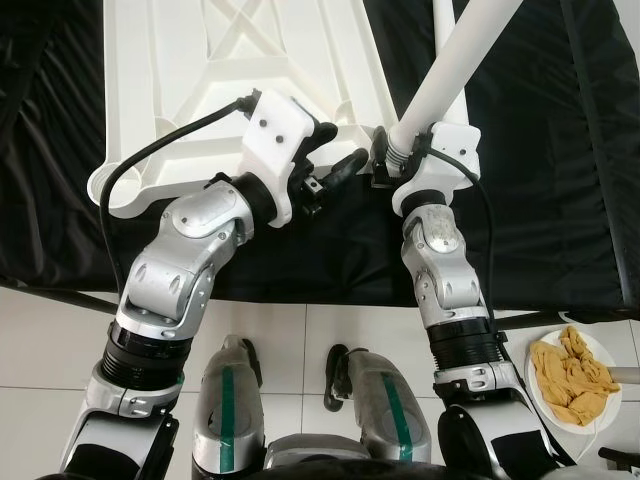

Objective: Building children table

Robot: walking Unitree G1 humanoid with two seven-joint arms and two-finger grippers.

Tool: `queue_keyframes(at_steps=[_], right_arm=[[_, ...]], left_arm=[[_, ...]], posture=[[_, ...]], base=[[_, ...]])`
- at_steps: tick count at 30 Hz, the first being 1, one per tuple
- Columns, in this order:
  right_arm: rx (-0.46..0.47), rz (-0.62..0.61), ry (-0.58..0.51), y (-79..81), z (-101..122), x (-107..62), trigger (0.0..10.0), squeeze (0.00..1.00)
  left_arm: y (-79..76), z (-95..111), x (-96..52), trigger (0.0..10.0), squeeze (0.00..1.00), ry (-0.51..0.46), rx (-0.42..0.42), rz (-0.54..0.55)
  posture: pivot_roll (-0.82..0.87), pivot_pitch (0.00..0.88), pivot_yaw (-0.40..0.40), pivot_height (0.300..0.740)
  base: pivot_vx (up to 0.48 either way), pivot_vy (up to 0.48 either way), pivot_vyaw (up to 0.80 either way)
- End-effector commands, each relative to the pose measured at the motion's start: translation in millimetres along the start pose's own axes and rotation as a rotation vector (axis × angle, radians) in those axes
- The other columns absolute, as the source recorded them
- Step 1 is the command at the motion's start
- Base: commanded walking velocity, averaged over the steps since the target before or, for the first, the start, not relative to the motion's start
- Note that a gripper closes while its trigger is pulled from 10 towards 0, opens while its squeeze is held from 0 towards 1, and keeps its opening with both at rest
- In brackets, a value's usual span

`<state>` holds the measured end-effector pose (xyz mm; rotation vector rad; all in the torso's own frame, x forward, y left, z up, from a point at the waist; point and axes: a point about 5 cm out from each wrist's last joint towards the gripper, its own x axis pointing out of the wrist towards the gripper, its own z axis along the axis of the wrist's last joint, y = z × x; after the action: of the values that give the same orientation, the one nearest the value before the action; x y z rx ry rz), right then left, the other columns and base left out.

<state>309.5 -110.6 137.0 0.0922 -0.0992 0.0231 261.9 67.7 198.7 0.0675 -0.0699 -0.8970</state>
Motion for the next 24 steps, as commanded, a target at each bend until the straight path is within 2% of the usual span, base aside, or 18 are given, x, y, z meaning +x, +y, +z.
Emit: queue_keyframes(at_steps=[1,8,9,17,24], right_arm=[[0.009,-0.004,0.024,-4.2,-8,-3.0,10.0,1.0],[0.02,0.085,-0.026,-14.6,2,-0.1,10.0,1.0],[0.028,0.161,-0.042,-16.9,6,-0.9,10.0,0.0],[-0.026,0.225,-0.075,-28.2,13,0.9,10.0,0.0],[-0.034,0.306,-0.099,-39.4,22,1.5,10.0,0.0]], left_arm=[[-4.5,2,0.6,10.0,0.0,-0.004,0.008,-0.012],[-6.1,2,1.7,10.0,0.0,-0.006,0.006,-0.019],[-9.0,0,2.1,10.0,0.0,-0.001,0.001,-0.033],[-19.2,-14,3.5,10.0,0.0,0.044,-0.009,-0.082],[-22.6,-19,4.4,10.0,0.0,0.067,-0.007,-0.103]], posture=[[0.09,0.099,-0.059,0.74],[0.09,0.09,-0.06,0.74],[0.08,0.085,-0.06,0.74],[0.08,0.074,-0.061,0.74],[0.08,0.068,-0.055,0.74]], base=[[0.0,0.0,0.0],[0.0,0.0,0.0],[0.0,0.0,0.0],[0.0,0.0,0.0],[0.0,0.0,0.0]])
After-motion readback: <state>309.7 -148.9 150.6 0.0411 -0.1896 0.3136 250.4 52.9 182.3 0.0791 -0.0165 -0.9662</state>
